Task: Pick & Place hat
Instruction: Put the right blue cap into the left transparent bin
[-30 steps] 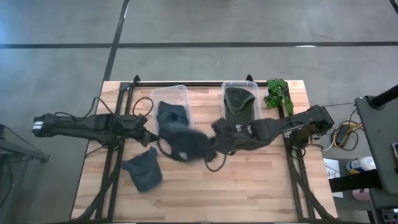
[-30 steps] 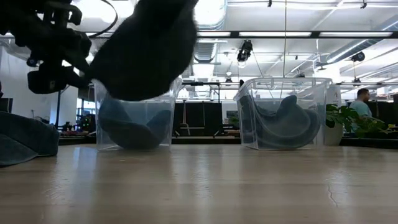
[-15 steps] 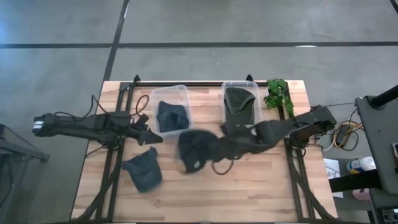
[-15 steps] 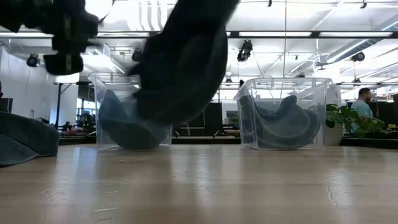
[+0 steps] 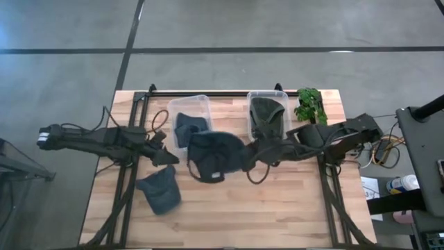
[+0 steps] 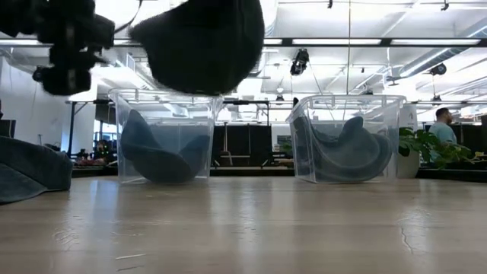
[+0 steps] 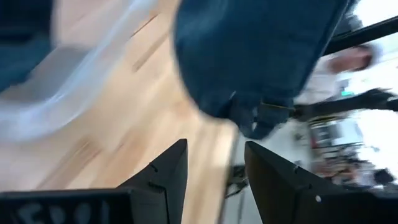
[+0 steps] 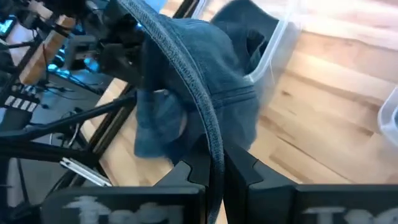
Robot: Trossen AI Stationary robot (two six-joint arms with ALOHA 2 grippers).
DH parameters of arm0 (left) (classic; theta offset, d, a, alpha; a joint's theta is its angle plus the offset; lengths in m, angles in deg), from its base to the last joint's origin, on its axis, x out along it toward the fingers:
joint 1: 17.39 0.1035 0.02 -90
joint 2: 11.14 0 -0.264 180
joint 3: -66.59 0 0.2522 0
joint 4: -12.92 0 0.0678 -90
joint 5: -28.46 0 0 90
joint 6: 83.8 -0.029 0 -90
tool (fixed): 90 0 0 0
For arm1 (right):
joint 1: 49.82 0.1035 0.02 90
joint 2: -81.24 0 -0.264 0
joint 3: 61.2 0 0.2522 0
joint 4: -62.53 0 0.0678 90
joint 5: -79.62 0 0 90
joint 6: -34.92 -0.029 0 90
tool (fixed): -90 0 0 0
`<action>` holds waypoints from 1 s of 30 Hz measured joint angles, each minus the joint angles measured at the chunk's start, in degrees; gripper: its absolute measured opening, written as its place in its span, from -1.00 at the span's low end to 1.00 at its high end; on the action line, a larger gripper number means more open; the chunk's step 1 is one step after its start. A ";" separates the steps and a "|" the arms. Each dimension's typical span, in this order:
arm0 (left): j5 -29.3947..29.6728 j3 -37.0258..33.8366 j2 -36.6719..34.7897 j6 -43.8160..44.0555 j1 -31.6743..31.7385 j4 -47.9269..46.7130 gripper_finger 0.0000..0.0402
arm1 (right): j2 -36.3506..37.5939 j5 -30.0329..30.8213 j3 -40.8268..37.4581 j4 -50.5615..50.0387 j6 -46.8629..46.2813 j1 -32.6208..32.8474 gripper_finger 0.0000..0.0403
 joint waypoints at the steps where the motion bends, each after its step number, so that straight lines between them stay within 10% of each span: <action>1: 0.50 -0.04 0.02 0.03 -0.21 -1.98 -0.24 | 0.20 0.30 -0.04 0.01 -0.82 0.40 -0.94; 30: 5.03 1.68 12.46 -4.17 -1.29 18.57 -0.24 | -7.66 4.12 -0.23 16.49 -1.17 0.31 -0.94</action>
